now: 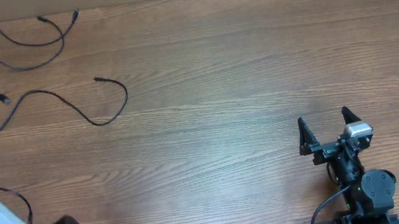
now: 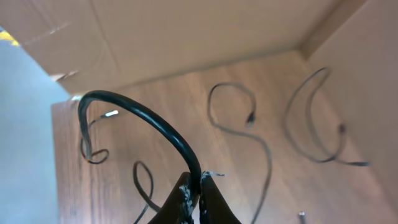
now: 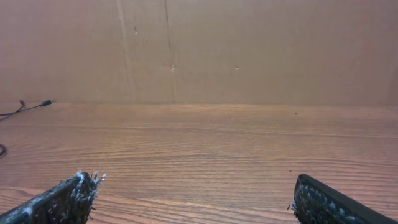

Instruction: Untangle cables

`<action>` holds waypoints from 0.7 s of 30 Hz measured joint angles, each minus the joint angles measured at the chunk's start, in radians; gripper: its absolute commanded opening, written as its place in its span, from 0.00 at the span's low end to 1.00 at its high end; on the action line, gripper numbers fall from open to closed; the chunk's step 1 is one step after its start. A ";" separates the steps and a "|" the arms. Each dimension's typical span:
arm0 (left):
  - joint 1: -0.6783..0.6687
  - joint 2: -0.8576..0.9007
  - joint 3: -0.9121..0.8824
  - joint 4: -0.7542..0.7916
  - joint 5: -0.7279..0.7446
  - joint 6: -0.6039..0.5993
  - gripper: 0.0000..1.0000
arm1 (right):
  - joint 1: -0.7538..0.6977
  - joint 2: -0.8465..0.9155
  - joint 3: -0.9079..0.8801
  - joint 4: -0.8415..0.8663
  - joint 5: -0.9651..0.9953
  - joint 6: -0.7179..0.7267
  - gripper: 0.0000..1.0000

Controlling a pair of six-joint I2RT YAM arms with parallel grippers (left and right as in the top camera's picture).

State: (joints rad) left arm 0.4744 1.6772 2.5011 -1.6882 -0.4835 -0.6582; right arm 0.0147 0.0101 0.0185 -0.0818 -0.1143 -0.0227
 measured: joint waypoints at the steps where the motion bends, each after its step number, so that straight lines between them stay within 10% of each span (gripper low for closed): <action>1: 0.001 0.012 -0.011 0.000 0.000 0.000 0.04 | 0.000 0.000 0.000 0.000 0.000 0.000 1.00; 21: 0.001 0.167 -0.060 0.021 0.453 0.399 0.04 | 0.000 0.000 0.000 0.000 0.000 0.000 1.00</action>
State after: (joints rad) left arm 0.4751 1.8442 2.4409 -1.6676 -0.0307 -0.2588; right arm 0.0147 0.0101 0.0185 -0.0822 -0.1143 -0.0231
